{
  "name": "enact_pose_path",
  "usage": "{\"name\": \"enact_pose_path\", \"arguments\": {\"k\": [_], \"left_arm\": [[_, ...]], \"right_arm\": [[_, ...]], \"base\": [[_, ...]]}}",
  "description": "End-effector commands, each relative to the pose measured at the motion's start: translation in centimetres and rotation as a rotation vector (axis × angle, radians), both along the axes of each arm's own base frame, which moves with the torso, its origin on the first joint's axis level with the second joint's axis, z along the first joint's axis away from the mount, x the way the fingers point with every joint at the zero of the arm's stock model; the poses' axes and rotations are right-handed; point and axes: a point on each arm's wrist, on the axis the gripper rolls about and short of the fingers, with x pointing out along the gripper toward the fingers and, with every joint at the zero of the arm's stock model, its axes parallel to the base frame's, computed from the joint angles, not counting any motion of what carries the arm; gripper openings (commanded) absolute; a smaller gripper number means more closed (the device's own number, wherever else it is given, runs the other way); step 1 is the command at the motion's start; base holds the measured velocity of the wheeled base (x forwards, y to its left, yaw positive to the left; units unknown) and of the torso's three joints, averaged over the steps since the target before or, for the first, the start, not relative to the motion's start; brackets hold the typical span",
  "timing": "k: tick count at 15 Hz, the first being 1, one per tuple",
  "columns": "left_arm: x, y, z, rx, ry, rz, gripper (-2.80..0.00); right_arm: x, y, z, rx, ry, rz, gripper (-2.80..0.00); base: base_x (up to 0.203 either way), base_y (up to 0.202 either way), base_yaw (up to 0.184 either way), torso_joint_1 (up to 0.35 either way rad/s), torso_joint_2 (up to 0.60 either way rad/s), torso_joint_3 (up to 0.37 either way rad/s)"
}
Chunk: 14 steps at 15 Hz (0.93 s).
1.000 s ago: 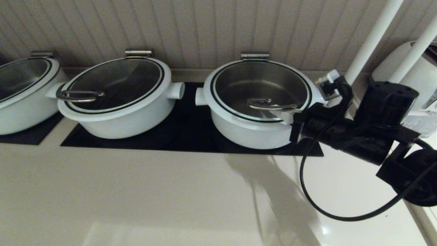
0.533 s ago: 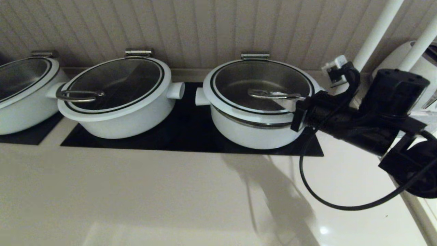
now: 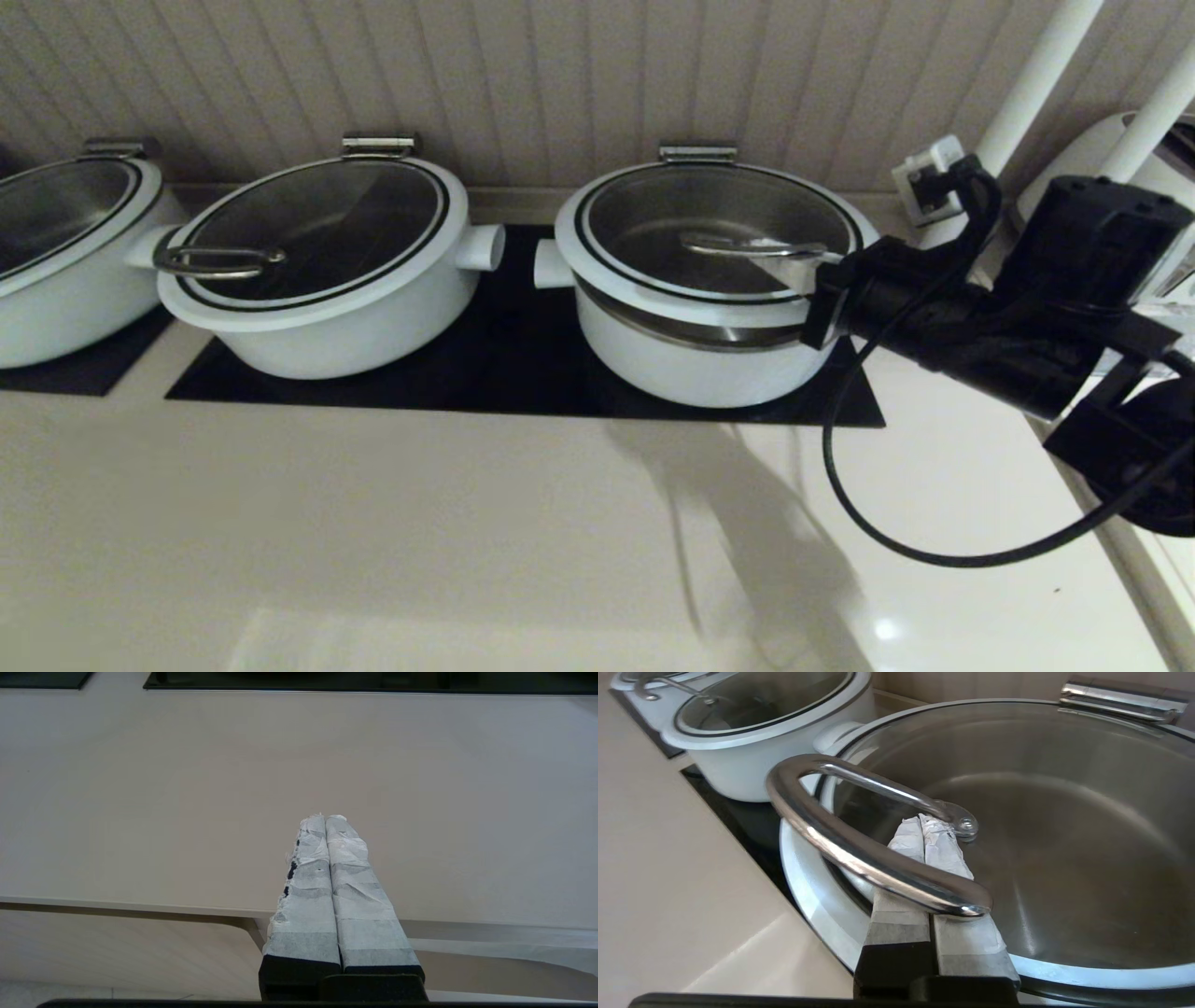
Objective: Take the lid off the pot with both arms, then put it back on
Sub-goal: Open the food pot lid a small opening with the right arm
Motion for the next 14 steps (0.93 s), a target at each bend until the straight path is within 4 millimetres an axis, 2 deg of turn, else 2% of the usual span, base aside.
{"name": "enact_pose_path", "arguments": {"k": [1,8,14], "left_arm": [[0.0,0.0,0.0,0.000,-0.001,0.002,-2.80],[0.0,0.0,0.0,0.000,-0.001,0.002,-2.80],[0.0,0.0,0.0,0.005,-0.003,0.001,-2.80]], "right_arm": [[0.0,0.0,0.2,0.005,-0.010,-0.006,-2.80],[1.3,-0.8,1.1,0.022,-0.039,-0.054,-2.80],[1.6,-0.8,1.6,0.029,-0.055,-0.056,-2.80]], "base": [[0.000,0.000,0.000,0.000,0.00,0.000],[0.000,0.000,0.000,0.000,0.00,0.000],[0.000,0.000,0.000,0.000,0.00,0.000]]}}
